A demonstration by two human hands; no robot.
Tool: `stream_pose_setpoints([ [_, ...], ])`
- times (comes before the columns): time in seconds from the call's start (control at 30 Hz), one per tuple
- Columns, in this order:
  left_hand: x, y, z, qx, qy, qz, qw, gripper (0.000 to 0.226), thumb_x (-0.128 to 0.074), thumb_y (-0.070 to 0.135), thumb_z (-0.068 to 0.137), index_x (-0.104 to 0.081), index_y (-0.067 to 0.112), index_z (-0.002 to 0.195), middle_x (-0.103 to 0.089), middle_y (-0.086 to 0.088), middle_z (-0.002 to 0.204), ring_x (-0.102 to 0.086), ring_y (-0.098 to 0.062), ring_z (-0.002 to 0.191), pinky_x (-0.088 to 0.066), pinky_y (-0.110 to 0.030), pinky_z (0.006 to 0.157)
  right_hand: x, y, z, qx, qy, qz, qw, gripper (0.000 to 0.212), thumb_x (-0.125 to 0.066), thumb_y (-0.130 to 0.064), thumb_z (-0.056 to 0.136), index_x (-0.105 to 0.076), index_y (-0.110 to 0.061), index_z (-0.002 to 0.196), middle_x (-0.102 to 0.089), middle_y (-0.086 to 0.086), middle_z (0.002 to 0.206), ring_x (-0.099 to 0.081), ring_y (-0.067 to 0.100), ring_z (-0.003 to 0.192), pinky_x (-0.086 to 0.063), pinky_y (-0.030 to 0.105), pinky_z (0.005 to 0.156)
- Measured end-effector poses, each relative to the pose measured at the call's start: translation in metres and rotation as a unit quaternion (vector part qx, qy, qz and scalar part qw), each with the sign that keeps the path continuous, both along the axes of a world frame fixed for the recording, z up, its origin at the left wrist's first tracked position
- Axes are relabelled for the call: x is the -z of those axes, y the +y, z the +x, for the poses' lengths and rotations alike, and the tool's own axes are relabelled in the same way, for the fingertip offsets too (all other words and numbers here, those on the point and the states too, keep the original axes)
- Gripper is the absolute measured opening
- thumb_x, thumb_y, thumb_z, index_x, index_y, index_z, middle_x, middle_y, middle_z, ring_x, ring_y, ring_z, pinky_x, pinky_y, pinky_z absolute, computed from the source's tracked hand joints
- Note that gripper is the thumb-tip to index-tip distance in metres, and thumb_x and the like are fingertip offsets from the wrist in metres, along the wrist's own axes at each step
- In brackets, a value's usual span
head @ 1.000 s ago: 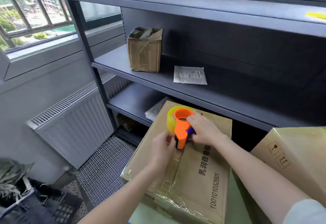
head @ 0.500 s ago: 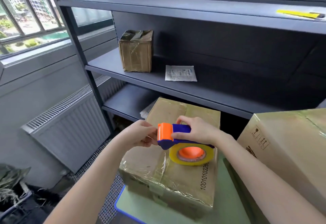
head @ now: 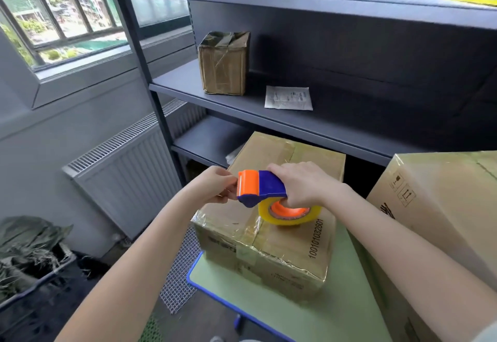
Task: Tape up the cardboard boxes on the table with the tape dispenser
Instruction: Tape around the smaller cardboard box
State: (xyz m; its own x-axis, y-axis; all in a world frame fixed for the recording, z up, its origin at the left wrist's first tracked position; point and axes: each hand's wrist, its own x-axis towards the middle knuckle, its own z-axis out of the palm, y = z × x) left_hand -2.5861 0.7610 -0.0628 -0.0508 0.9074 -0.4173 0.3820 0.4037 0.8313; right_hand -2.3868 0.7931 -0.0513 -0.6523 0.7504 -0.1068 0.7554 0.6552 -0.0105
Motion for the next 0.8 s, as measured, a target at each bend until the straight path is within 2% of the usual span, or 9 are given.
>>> stream_pose_setpoints([
  [0.07,0.004,-0.003,-0.005,0.005,0.007,-0.003,1.000,0.025,-0.044,0.006,0.092,-0.054,0.009,0.069,-0.057,0.000,0.057,-0.056,-0.010,0.052,-0.045,-0.025,0.062,-0.001,-0.002,-0.006,-0.005,-0.013,0.000,1.000,0.039,-0.060,-0.029,0.075,-0.041,-0.023,0.108,-0.058,0.001,0.090,-0.055,0.025,0.077,-0.046,0.034,0.067],
  [0.17,0.008,-0.008,-0.015,0.021,-0.002,-0.005,1.000,0.029,-0.046,0.007,0.093,-0.050,0.011,0.065,-0.054,0.004,0.050,-0.052,-0.004,0.044,-0.045,-0.025,0.062,-0.003,-0.011,-0.014,0.008,-0.024,-0.013,1.000,0.039,-0.062,-0.035,0.074,-0.039,-0.023,0.103,-0.060,0.002,0.088,-0.056,0.026,0.075,-0.047,0.034,0.065],
  [0.3,0.015,-0.018,-0.038,0.057,-0.008,-0.031,0.998,0.028,-0.044,0.006,0.097,-0.050,0.009,0.070,-0.053,0.006,0.043,-0.051,-0.002,0.039,-0.042,-0.021,0.055,-0.007,-0.038,-0.033,0.018,-0.028,-0.021,0.999,0.049,-0.062,-0.057,0.075,-0.042,-0.023,0.104,-0.058,0.002,0.085,-0.051,0.027,0.073,-0.038,0.032,0.061],
  [0.37,0.019,-0.026,-0.054,0.071,-0.026,-0.046,0.996,0.028,-0.043,0.004,0.098,-0.049,0.007,0.071,-0.052,0.005,0.043,-0.050,-0.003,0.038,-0.042,-0.020,0.053,-0.010,-0.051,-0.047,0.033,-0.020,-0.035,0.999,0.052,-0.061,-0.061,0.075,-0.044,-0.022,0.104,-0.056,0.001,0.081,-0.049,0.027,0.072,-0.033,0.031,0.059],
  [0.57,0.023,-0.037,-0.100,0.107,-0.064,-0.041,0.991,0.033,-0.047,0.009,0.098,-0.051,0.006,0.066,-0.054,0.002,0.045,-0.050,-0.005,0.041,-0.043,-0.016,0.045,-0.016,-0.081,-0.078,0.071,-0.005,-0.057,0.996,0.048,-0.062,-0.060,0.075,-0.046,-0.024,0.103,-0.048,-0.005,0.074,-0.048,0.022,0.072,-0.031,0.029,0.052],
  [0.67,0.024,-0.039,-0.120,0.104,-0.041,-0.018,0.994,0.035,-0.048,0.009,0.098,-0.050,0.008,0.063,-0.052,0.000,0.048,-0.048,-0.002,0.039,-0.041,-0.013,0.043,-0.017,-0.092,-0.088,0.100,0.010,-0.084,0.991,0.046,-0.065,-0.060,0.074,-0.045,-0.027,0.100,-0.050,-0.006,0.074,-0.050,0.020,0.072,-0.035,0.028,0.053],
  [0.8,0.024,-0.035,-0.167,0.053,-0.015,-0.011,0.998,0.030,-0.052,0.013,0.096,-0.052,0.007,0.067,-0.049,-0.004,0.058,-0.048,-0.009,0.051,-0.047,-0.017,0.053,-0.020,-0.103,-0.081,0.139,-0.007,-0.105,0.985,0.048,-0.065,-0.059,0.073,-0.048,-0.028,0.105,-0.056,-0.005,0.083,-0.053,0.019,0.078,-0.043,0.031,0.061],
])
